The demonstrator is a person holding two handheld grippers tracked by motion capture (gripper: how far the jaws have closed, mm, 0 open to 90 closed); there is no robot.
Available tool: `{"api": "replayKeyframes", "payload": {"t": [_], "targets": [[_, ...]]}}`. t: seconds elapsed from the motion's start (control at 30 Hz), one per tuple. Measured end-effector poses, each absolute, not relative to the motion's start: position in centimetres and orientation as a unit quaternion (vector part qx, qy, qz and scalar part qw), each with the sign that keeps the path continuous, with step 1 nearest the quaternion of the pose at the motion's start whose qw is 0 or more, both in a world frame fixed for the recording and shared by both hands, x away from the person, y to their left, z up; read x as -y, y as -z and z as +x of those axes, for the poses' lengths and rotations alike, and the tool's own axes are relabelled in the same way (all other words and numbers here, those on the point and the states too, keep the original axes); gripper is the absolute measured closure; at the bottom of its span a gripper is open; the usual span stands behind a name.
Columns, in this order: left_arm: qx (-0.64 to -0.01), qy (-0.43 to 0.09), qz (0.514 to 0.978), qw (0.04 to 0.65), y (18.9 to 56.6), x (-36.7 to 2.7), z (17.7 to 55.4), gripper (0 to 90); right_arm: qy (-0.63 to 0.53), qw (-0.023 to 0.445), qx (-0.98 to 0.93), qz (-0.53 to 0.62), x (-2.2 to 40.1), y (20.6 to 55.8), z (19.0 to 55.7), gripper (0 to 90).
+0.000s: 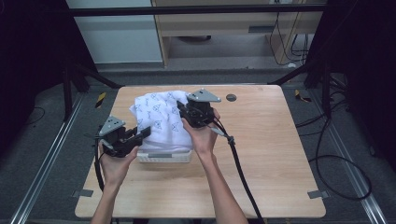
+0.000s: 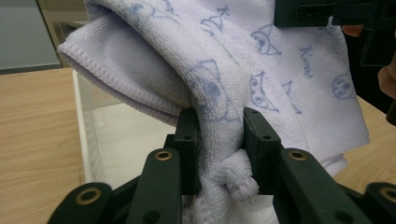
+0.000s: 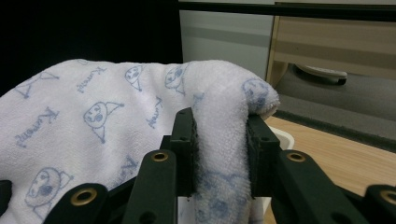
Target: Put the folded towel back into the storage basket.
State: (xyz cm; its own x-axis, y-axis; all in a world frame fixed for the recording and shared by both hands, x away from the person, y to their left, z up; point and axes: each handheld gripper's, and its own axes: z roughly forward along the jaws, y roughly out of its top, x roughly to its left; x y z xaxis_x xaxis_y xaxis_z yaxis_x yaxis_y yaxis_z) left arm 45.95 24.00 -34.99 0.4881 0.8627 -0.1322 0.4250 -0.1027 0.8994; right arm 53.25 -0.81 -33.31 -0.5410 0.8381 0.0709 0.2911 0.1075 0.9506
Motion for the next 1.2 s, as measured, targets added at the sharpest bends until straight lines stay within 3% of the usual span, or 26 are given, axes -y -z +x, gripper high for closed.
{"api": "replayKeyframes", "payload": {"t": [1.2], "targets": [[-0.486, -0.223, 0.712, 0.455, 38.4, -25.8, 49.7, 69.3, -0.512, 0.23, -0.714, 0.418, -2.1, 37.5, 58.0, 69.1]]}}
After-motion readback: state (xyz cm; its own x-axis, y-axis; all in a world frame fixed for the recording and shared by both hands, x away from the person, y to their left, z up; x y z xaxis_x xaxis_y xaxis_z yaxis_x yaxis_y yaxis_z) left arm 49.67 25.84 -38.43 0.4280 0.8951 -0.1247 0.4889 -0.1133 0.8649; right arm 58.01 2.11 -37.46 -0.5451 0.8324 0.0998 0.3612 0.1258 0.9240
